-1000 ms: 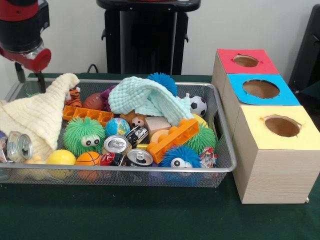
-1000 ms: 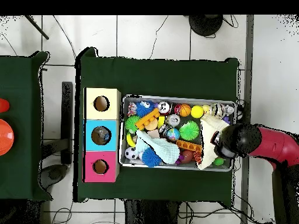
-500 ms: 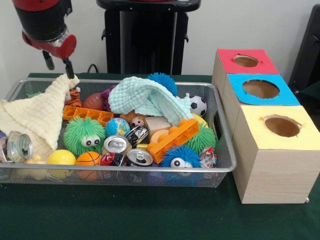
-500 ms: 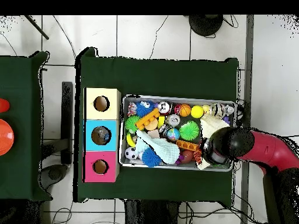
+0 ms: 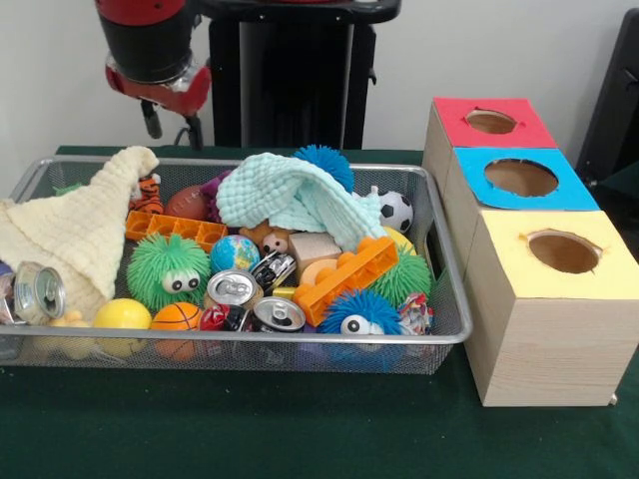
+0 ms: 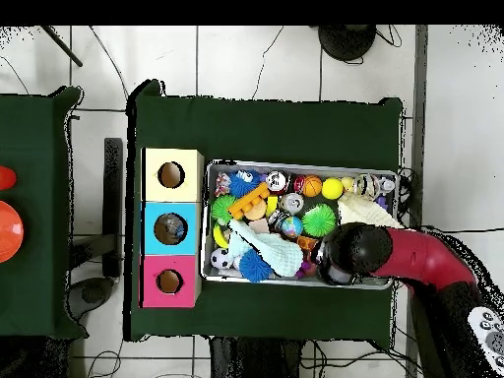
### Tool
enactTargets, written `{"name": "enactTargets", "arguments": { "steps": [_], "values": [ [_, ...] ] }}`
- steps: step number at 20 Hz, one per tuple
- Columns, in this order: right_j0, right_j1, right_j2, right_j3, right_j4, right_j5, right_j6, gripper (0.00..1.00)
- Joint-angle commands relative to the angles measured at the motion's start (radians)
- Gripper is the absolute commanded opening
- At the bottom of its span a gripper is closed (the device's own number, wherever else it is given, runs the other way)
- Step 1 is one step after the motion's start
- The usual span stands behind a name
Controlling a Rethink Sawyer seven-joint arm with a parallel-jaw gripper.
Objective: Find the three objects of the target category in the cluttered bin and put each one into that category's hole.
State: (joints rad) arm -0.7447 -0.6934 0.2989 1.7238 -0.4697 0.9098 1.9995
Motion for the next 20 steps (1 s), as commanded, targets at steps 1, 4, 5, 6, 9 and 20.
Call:
{"name": "enactTargets", "arguments": {
  "steps": [1, 4, 5, 6, 9, 20],
  "values": [
    [0.047, 0.009, 0.041, 0.113, 0.057, -0.117, 0.063, 1.0],
    [0.072, -0.002, 0.024, 0.143, 0.084, -0.17, 0.122, 1.0],
    [0.084, -0.006, 0.013, 0.151, 0.091, -0.193, 0.148, 1.0],
    [0.096, -0.008, 0.004, 0.156, 0.099, -0.204, 0.164, 1.0],
    [0.119, -0.017, -0.013, 0.181, 0.128, -0.252, 0.2, 1.0],
    [0.212, 0.015, -0.06, 0.204, 0.161, -0.363, 0.182, 1.0]
  ]
}}
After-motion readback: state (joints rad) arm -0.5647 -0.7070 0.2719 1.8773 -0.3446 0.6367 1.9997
